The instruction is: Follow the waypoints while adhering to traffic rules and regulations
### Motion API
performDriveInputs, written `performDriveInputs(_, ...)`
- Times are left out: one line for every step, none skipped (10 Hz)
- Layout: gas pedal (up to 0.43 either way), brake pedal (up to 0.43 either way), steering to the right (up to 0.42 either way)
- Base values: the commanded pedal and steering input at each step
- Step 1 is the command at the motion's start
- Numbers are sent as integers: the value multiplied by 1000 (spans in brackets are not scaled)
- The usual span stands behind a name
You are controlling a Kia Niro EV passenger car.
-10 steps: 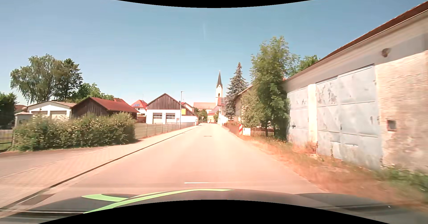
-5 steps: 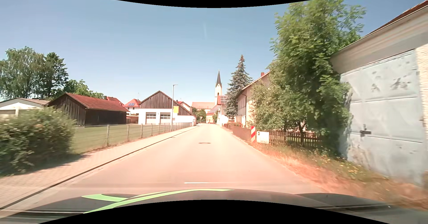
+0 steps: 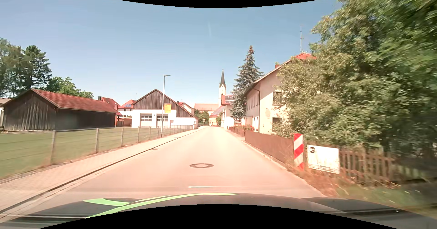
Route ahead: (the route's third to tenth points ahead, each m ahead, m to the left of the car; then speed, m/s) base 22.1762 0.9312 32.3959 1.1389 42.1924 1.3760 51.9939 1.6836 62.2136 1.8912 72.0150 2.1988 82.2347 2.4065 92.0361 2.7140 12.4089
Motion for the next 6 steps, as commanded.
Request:
performDriveInputs(150,0,3)
performDriveInputs(150,0,3)
performDriveInputs(150,0,3)
performDriveInputs(150,0,2)
performDriveInputs(150,0,1)
performDriveInputs(138,0,1)
